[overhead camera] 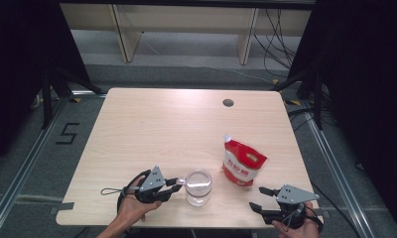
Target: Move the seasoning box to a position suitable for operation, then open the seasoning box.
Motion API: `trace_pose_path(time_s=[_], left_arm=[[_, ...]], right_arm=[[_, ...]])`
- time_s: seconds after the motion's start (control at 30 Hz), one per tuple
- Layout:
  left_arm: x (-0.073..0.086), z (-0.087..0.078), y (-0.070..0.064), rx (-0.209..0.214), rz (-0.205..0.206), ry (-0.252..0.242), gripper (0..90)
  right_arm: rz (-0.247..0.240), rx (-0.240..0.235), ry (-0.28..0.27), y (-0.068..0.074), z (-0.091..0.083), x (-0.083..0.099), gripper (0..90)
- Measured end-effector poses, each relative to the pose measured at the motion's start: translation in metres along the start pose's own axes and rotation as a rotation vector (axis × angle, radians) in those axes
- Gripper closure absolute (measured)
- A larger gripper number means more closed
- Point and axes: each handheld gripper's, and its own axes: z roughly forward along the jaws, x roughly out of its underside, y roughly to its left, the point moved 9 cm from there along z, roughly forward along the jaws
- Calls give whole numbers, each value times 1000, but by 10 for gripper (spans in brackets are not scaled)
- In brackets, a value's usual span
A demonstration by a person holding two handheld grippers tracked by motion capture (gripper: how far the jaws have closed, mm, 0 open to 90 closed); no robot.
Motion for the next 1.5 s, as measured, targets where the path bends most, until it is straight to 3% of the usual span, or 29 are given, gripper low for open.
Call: trace_pose_path(time_s=[0.13,0.23,0.27,0.3,0.33,0.37,0.43,0.53,0.67,0.7,0.8,0.97,1.17,1.2,1.27,1.37,1.5], left_arm=[[1,-1,0,2,19,5,749],[1,-2,-2,5,-18,2,741],[1,-2,-2,5,-18,2,724],[1,-3,-4,50,-62,-3,629],[1,-3,-4,50,-62,-3,587],[2,-6,-3,19,-22,3,580],[4,-9,-5,10,-5,12,526],[5,-14,-6,3,-13,7,395],[4,-19,-5,-2,-48,1,349],[2,-23,-5,5,-76,-11,340],[-3,-30,-2,-9,-72,-23,313],[-13,-38,0,-16,-107,-47,289],[-21,-41,-6,28,-108,-72,455],[-21,-42,-5,10,-77,-64,485],[-21,-43,-6,-2,-85,-64,581],[-25,-46,-6,-6,-56,-73,709],[-30,-47,-8,-6,-55,-93,819]], right_arm=[[-7,6,-7,0,1,-1,375],[-13,3,-6,1,2,-2,374],[-13,3,-6,1,2,-2,374],[-11,3,-2,1,2,-1,373],[-11,3,-4,1,2,-1,373],[-4,-9,-8,2,3,-1,373],[0,-8,2,2,2,-1,373],[-9,-14,-9,3,4,-2,370],[-4,-11,7,4,3,-1,369],[-13,0,0,2,4,-2,368],[7,0,7,4,4,-1,368],[-1,-4,10,4,4,-1,369],[-21,-14,15,4,6,1,374],[-21,-16,17,4,6,1,376],[-29,-15,19,5,7,2,381],[-28,-21,18,7,7,1,381],[-32,-24,22,8,7,1,381]])
